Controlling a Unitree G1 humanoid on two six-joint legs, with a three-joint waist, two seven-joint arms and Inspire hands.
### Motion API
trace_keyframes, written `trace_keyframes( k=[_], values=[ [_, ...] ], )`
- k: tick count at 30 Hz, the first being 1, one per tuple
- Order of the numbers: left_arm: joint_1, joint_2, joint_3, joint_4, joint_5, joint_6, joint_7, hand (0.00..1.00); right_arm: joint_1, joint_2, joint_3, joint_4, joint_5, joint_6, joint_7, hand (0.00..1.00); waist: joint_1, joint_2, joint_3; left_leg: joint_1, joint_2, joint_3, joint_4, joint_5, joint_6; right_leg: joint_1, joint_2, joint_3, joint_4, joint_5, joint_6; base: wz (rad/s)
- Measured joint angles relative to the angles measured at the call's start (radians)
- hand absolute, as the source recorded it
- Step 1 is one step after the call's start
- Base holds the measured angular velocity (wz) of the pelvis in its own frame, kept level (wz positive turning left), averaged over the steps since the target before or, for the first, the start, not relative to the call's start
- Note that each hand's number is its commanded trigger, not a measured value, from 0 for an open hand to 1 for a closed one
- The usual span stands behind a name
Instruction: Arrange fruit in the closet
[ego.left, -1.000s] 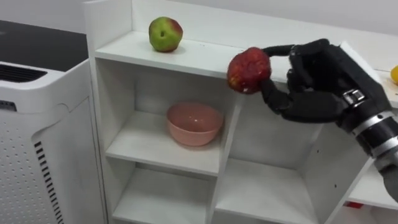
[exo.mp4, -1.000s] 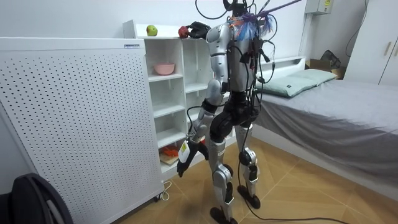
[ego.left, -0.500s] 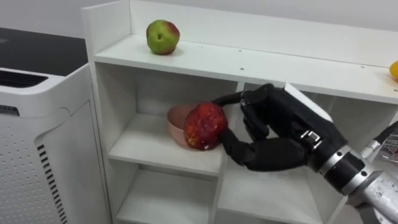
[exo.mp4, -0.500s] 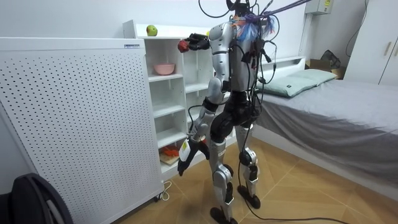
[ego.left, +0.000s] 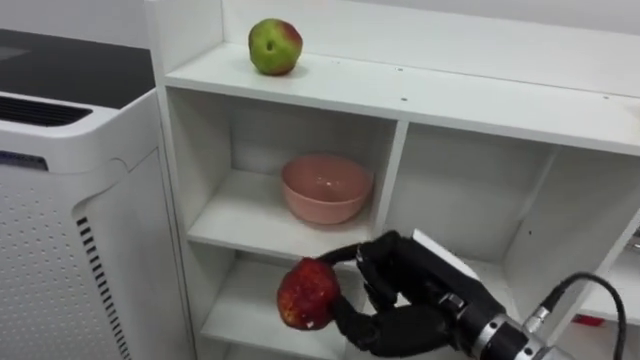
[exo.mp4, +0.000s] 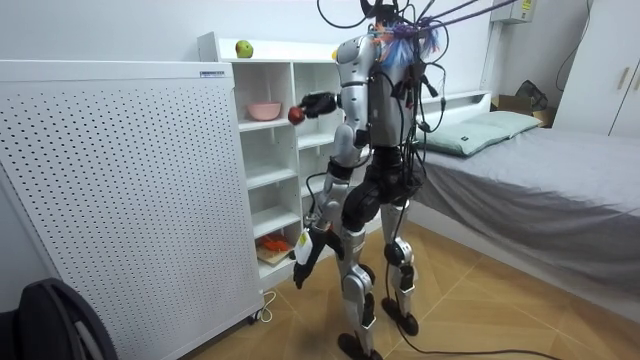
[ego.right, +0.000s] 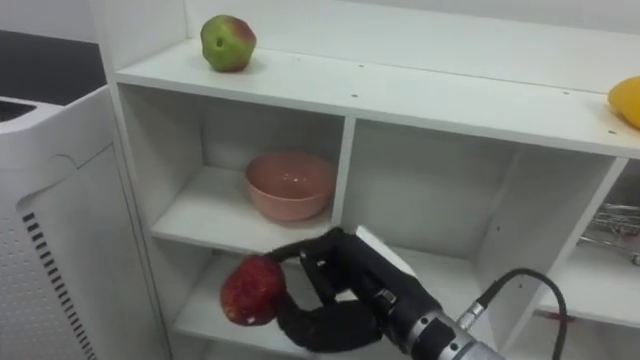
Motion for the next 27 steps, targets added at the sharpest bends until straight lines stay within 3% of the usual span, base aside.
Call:
trace_keyframes(
  k=[3,7,10,13,16,19,24,27],
  values=[
    [-0.039,0.000,-0.024,0.043,-0.033,-0.024,0.002,0.00,0.002,0.018,0.000,0.131,-0.076,-0.002,-0.024,1.00,0.000,0.015,0.0121,-0.088,0.001,0.000,0.076,-0.002,0.003,-0.081,-0.014,-0.007,0.078,-0.009,-0.004,0.11],
    [-0.070,0.000,-0.024,0.087,-0.127,-0.037,0.005,0.00,-0.001,0.032,-0.001,0.195,-0.105,-0.007,-0.050,1.00,-0.001,0.021,0.0208,-0.217,-0.002,0.003,0.180,-0.015,0.015,-0.230,-0.043,0.007,0.224,-0.056,-0.014,0.00],
    [-0.070,0.002,-0.024,0.090,-0.181,-0.050,0.005,0.00,-0.013,0.034,-0.004,0.251,-0.121,-0.011,-0.073,1.00,0.000,0.028,0.0315,-0.338,-0.002,0.000,0.269,-0.034,0.015,-0.362,-0.059,0.011,0.344,-0.093,-0.034,0.03],
    [-0.066,0.002,-0.028,0.088,-0.216,-0.049,0.005,0.00,-0.022,0.033,-0.005,0.298,-0.113,-0.014,-0.091,1.00,0.000,0.034,0.0348,-0.433,0.002,-0.019,0.367,-0.049,0.007,-0.451,-0.070,0.011,0.444,-0.127,-0.052,0.08],
    [-0.065,0.002,-0.043,0.091,-0.300,-0.049,0.007,0.00,-0.022,0.032,-0.005,0.302,-0.115,-0.017,-0.124,1.00,0.013,0.035,0.0348,-0.523,0.012,-0.022,0.440,-0.060,-0.004,-0.544,-0.082,0.016,0.533,-0.157,-0.060,0.06],
    [-0.053,0.002,-0.048,0.084,-0.314,-0.048,0.018,0.00,-0.022,0.032,-0.003,0.320,-0.117,-0.021,-0.152,1.00,0.027,0.036,0.0331,-0.590,0.015,-0.022,0.482,-0.056,-0.011,-0.618,-0.090,0.017,0.592,-0.166,-0.076,0.03],
    [-0.021,0.008,-0.063,0.063,-0.338,-0.049,0.032,0.00,-0.030,0.022,-0.002,0.342,-0.115,-0.045,-0.193,1.00,0.029,0.041,0.0283,-0.699,0.035,-0.023,0.538,-0.048,-0.024,-0.726,-0.087,0.016,0.651,-0.164,-0.098,0.02],
    [0.000,0.009,-0.063,0.034,-0.354,-0.057,0.041,0.00,-0.047,0.008,-0.004,0.372,-0.119,-0.048,-0.227,1.00,0.030,0.041,0.0259,-0.758,0.034,-0.027,0.551,-0.043,-0.024,-0.786,-0.092,0.012,0.669,-0.162,-0.107,0.00]
  ],
)
